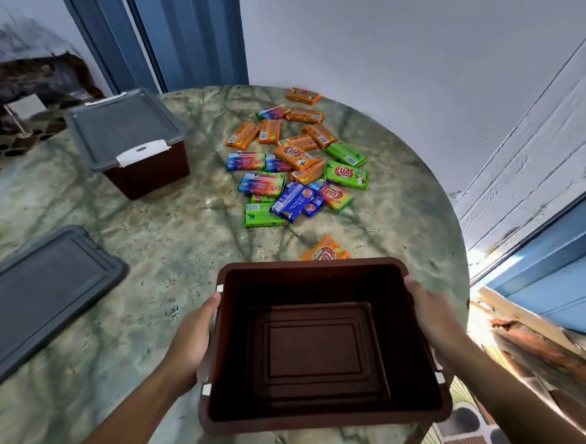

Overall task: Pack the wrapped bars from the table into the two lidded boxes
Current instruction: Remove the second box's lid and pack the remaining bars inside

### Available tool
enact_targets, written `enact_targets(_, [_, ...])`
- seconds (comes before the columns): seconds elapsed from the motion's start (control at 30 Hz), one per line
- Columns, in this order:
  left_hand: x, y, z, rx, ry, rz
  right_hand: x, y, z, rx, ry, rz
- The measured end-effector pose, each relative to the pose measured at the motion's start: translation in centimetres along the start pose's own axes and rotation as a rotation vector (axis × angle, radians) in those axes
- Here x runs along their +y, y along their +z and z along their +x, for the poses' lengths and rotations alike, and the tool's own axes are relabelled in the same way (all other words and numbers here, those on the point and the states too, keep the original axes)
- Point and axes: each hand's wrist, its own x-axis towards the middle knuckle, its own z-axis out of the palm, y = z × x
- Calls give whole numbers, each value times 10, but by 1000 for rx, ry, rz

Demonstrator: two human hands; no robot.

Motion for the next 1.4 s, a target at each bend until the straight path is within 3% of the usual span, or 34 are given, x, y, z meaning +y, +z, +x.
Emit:
enact_targets(0.23, [0, 9, -5, 59, 111, 63, 10, 2, 9, 35, -20, -75])
enact_targets(0.93, [25, 10, 65, 10, 166, 105, -40, 19, 68, 121, -86, -206])
enact_targets(1.4, [26, 28, 85, 238, 149, 142, -57, 17, 117, 25, -127, -199])
